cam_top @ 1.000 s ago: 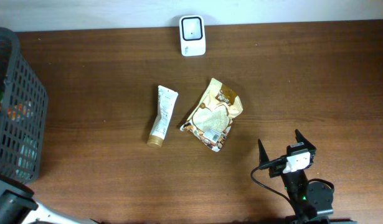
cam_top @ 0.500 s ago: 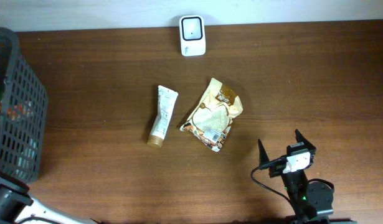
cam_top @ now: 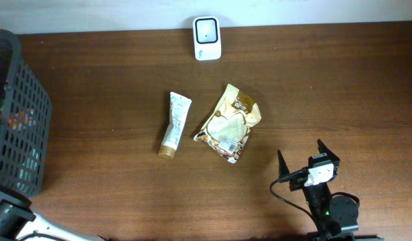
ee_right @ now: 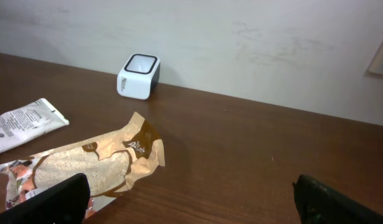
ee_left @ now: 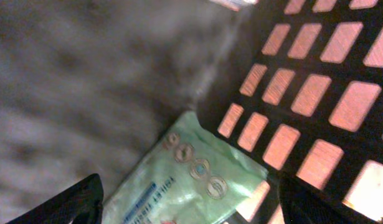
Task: Scan the item barcode
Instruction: 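Reach into the basket and grasp the green toilet-paper pack with left gripper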
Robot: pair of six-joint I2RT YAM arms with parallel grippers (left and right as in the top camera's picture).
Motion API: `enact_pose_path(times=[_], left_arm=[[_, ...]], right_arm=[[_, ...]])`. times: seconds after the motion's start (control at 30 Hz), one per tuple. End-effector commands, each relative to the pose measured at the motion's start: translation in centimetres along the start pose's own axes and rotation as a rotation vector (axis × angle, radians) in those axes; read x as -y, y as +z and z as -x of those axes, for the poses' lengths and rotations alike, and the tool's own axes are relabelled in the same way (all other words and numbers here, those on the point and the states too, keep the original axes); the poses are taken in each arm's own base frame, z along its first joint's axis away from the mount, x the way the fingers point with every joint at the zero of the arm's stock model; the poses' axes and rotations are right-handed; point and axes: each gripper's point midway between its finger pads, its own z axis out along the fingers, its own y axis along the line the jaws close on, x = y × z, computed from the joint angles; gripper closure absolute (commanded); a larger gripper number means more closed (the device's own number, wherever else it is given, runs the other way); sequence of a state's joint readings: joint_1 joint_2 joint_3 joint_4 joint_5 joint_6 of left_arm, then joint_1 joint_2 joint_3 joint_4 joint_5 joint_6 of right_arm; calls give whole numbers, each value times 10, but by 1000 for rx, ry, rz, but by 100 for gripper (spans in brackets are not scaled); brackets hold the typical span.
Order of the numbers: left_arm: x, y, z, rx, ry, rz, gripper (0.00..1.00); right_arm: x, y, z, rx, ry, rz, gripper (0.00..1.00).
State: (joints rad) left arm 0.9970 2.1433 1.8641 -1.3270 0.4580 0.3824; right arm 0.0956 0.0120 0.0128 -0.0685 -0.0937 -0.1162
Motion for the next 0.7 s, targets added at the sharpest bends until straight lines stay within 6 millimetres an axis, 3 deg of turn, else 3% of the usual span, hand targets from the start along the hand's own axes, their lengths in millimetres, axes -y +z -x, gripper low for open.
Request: enact_pose_path(times=[0.0, 0.27, 0.4, 0.67], left_arm=[[4, -3, -5, -28, 0, -16, 14], [-12, -1, -19, -94, -10, 72, 16], [-26, 11, -23, -103, -5, 122, 16], [-35, 32, -29, -102, -4, 122, 16]], right_arm=[[-1, 0, -3, -6, 0, 1, 2], [-1, 0, -3, -6, 0, 1, 2], [-1, 0, -3, -6, 0, 1, 2], [-1, 0, -3, -6, 0, 1, 2]])
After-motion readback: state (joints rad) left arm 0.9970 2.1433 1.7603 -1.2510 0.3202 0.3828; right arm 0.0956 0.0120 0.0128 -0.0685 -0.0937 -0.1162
